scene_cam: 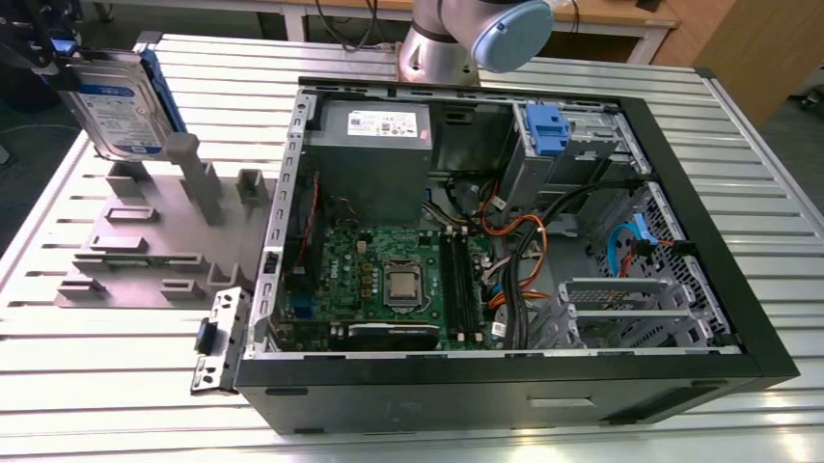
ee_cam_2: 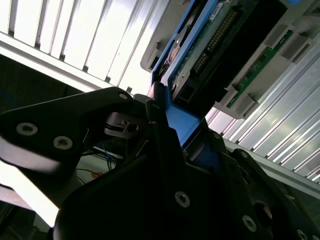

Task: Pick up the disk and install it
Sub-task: 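Pick up the disk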

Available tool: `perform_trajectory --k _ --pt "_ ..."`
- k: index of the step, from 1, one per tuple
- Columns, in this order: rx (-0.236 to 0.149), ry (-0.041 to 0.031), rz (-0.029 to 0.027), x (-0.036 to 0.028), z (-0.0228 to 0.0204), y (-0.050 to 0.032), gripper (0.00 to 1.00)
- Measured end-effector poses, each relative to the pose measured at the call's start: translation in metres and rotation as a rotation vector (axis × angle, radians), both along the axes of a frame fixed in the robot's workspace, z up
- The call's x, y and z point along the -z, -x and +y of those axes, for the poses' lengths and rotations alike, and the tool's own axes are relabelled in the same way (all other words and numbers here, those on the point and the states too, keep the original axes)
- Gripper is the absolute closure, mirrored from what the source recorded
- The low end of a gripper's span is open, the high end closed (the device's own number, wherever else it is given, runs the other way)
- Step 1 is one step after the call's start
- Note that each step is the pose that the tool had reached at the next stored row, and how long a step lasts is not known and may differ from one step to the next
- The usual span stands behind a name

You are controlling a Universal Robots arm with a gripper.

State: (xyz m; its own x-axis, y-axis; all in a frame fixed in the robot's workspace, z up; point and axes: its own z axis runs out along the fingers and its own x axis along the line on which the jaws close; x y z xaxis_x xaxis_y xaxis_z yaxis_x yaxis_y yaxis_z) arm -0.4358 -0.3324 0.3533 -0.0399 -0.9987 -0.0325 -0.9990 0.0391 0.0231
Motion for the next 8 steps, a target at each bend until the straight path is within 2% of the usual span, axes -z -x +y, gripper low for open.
perform_trajectory --k 8 --pt "0.000 0.0002 0.0000 -0.0019 0.0000 0.0000 0.63"
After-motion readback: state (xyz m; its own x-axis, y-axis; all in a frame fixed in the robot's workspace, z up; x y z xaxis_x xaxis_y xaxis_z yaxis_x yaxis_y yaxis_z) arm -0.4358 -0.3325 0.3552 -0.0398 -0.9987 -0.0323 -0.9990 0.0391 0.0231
